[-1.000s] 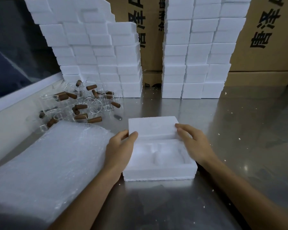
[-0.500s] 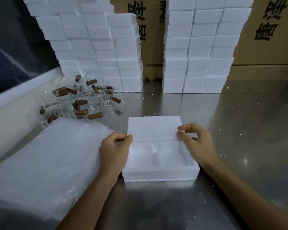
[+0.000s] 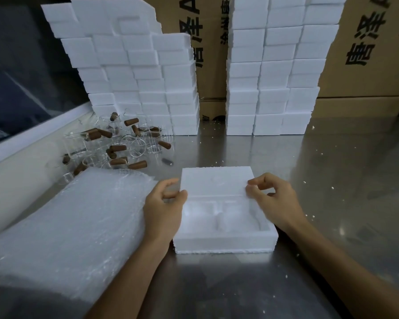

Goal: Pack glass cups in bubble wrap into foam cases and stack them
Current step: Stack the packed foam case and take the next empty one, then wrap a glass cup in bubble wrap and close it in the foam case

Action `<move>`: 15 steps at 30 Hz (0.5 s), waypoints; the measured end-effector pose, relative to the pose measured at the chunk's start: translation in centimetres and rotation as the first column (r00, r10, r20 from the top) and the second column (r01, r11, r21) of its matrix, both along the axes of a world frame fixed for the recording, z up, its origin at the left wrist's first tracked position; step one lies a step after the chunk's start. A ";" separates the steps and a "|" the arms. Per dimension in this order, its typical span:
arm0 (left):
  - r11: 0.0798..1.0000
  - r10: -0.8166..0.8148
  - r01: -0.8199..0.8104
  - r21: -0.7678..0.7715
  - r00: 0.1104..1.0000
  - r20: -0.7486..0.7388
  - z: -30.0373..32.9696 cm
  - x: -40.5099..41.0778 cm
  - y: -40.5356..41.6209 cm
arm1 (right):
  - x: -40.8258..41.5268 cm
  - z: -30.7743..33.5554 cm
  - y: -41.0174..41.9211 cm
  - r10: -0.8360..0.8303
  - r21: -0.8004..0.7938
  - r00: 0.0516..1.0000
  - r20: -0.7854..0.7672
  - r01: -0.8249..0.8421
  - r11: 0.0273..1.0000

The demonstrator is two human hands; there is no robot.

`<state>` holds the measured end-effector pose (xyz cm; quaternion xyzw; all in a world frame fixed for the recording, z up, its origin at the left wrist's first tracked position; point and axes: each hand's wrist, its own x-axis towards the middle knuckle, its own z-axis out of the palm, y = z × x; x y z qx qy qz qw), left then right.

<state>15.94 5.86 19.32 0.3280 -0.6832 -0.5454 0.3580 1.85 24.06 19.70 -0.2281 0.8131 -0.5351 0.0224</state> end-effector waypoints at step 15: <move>0.974 -0.128 0.147 -0.170 0.985 0.117 -0.7 -1.3 -1.7 | 0.7 7.9 -11.6 0.388 0.404 0.864 -0.320 -0.246 0.881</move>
